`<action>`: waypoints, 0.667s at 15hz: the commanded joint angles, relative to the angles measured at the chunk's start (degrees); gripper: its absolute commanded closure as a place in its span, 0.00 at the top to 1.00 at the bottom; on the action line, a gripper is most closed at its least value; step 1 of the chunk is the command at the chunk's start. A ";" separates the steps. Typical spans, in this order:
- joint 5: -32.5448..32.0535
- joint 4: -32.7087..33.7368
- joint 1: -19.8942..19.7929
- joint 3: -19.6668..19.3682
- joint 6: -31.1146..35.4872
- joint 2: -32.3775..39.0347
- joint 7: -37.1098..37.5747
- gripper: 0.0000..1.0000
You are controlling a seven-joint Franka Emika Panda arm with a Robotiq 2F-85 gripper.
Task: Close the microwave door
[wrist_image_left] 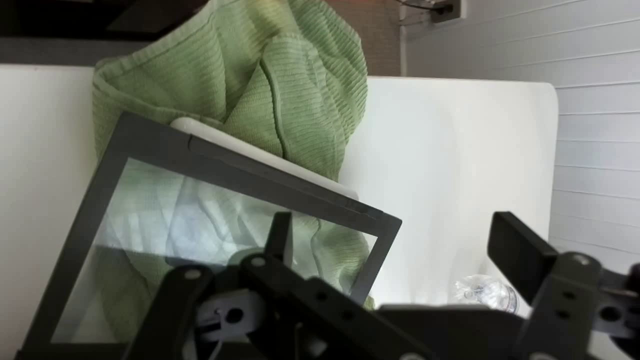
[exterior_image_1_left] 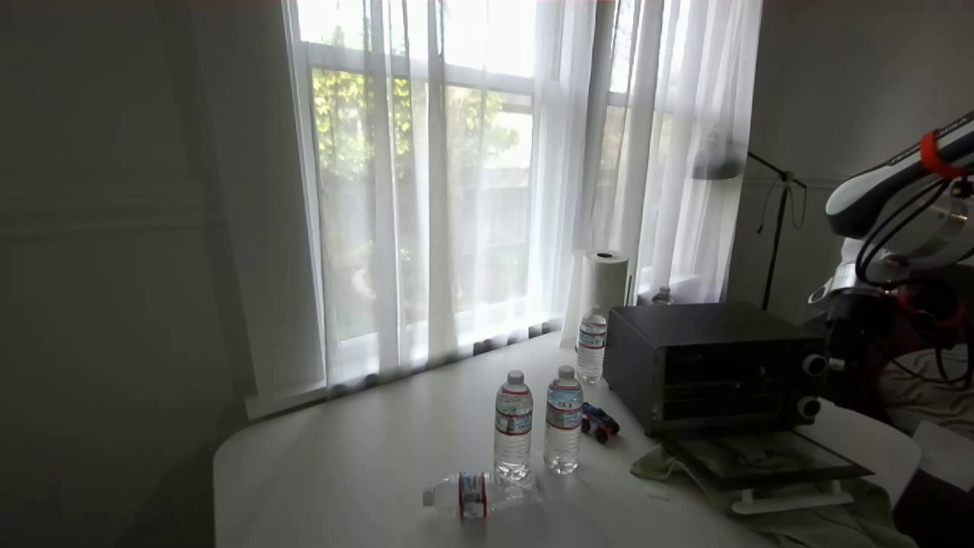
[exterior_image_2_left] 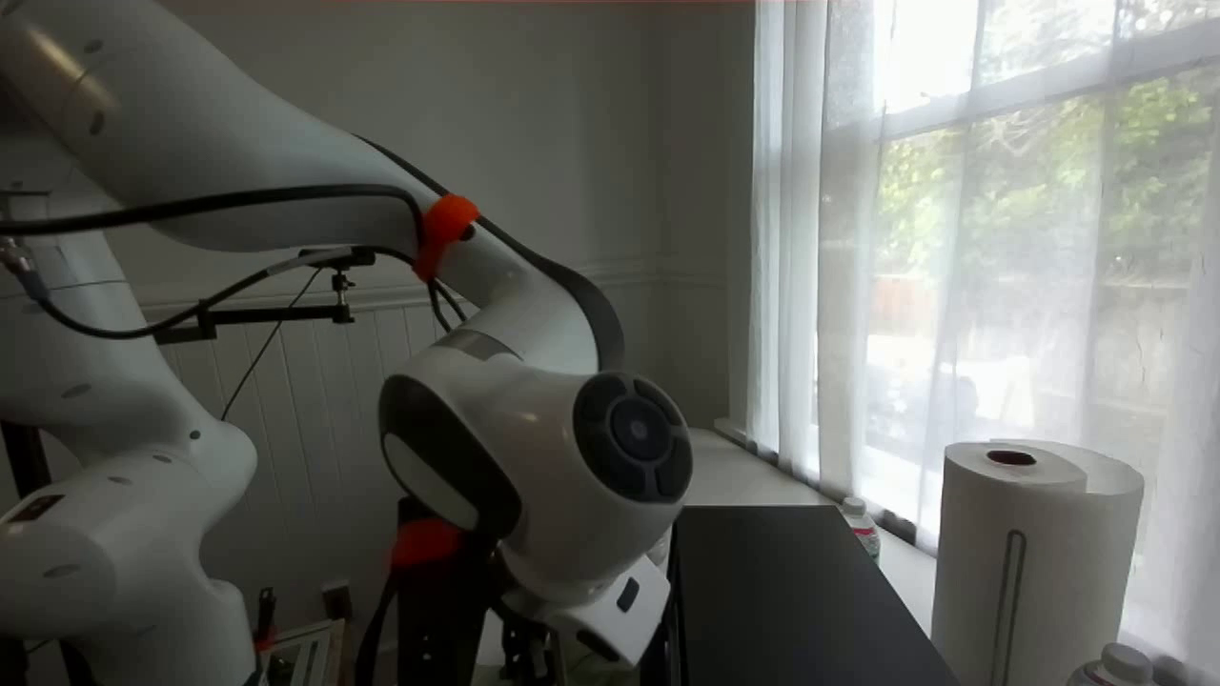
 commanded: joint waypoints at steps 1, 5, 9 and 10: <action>3.06 5.71 -4.67 -0.06 -6.66 8.06 -0.62 1.00; 5.50 6.95 -9.25 0.47 -3.59 11.12 0.03 1.00; 3.88 6.53 -10.37 1.69 -3.72 10.94 0.13 1.00; 3.92 6.59 -10.37 1.72 -3.72 10.96 0.14 1.00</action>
